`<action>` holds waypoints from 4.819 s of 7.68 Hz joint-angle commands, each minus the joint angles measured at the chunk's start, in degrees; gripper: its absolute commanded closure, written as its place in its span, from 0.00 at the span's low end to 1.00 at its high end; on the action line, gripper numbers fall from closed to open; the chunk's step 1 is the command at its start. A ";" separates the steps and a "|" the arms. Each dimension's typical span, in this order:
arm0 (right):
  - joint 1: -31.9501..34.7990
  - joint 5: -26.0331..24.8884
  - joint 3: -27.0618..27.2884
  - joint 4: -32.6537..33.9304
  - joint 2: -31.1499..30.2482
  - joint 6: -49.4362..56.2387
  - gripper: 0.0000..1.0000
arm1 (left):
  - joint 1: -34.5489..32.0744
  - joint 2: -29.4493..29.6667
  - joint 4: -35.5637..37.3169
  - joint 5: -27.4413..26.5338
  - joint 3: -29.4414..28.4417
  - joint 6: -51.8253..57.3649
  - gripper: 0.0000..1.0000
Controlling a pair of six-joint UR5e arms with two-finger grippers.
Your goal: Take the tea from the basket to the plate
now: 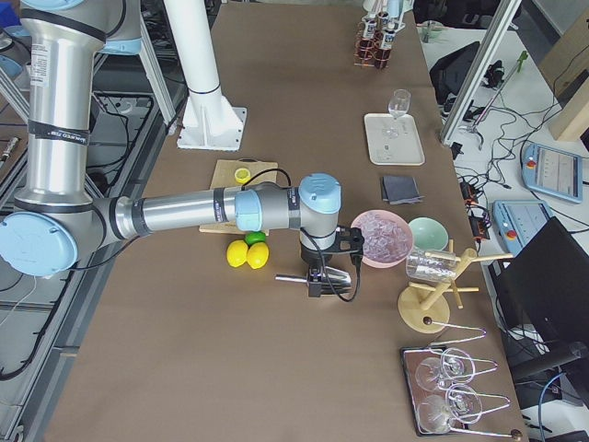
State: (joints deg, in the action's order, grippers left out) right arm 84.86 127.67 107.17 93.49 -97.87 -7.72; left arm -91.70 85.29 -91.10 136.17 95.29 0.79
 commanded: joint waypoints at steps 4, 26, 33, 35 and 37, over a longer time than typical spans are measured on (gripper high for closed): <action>0.04 0.03 0.06 -0.06 0.05 -0.01 0.00 | 0.20 0.75 -0.39 0.23 0.24 0.09 0.02; -0.13 0.12 0.59 0.12 0.67 -0.01 0.00 | 6.09 38.21 9.10 0.76 -15.31 75.48 0.03; -0.13 0.12 0.67 0.12 0.67 -0.01 0.00 | 8.46 34.42 5.85 0.67 -15.05 76.91 0.04; -0.13 0.12 0.67 0.12 0.75 -0.01 0.00 | 8.20 34.33 5.85 0.67 -14.70 77.00 0.04; -0.22 0.12 0.68 0.20 0.67 -0.01 0.00 | 7.94 33.38 5.85 0.67 -14.52 77.00 0.04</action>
State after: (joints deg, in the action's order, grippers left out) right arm 84.69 127.79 107.82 93.64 -97.18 -7.73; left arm -83.51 119.58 -85.25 136.85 80.51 77.78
